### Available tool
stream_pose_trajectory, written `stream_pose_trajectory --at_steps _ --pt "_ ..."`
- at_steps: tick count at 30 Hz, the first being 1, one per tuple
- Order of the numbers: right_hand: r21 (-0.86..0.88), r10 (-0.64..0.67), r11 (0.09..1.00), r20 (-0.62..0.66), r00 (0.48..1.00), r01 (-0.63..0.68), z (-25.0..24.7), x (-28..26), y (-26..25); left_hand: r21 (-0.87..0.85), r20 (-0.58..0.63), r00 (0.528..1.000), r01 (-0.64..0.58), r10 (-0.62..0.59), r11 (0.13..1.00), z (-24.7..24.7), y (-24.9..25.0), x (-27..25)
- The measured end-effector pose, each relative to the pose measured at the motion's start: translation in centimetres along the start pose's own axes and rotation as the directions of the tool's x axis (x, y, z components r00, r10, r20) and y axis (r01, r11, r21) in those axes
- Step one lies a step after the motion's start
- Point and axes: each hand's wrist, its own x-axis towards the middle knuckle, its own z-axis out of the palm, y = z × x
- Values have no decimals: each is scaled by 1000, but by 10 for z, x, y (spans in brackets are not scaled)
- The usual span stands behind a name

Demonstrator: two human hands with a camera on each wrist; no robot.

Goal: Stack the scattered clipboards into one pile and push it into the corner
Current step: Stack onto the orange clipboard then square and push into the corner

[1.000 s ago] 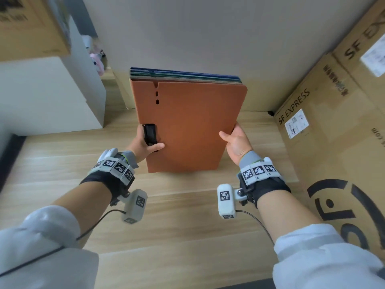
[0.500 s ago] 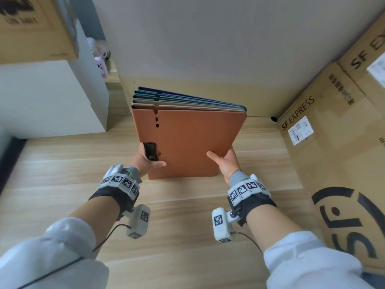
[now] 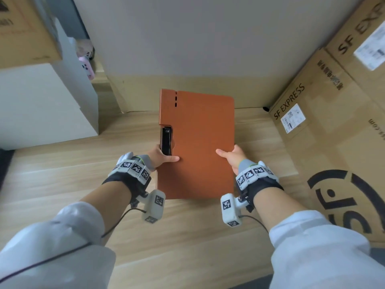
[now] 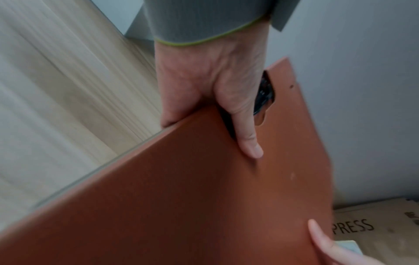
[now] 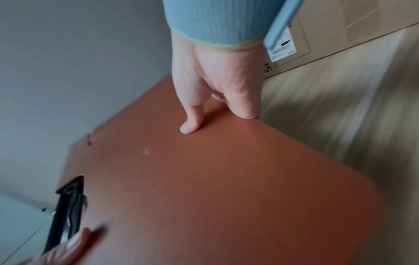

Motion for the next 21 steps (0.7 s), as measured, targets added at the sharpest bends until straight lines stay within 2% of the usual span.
stream_pose_trajectory --at_steps 2,4,11,13,21 --pt "-51 76 996 -18 997 -77 -19 4 7 -15 106 985 135 -133 991 16 2 8" --pt "-77 116 990 -47 992 -119 -39 12 14 2 160 965 209 -206 978 34 1 26" --pt "-102 169 976 -189 967 -190 -116 47 12 7 233 938 262 -256 965 118 24 79" --pt "-127 173 971 -219 960 -204 -143 69 8 -19 223 942 261 -251 965 146 40 97" --pt "-217 157 950 -291 944 -225 -201 129 -2 -41 106 971 219 -213 975 224 68 154"
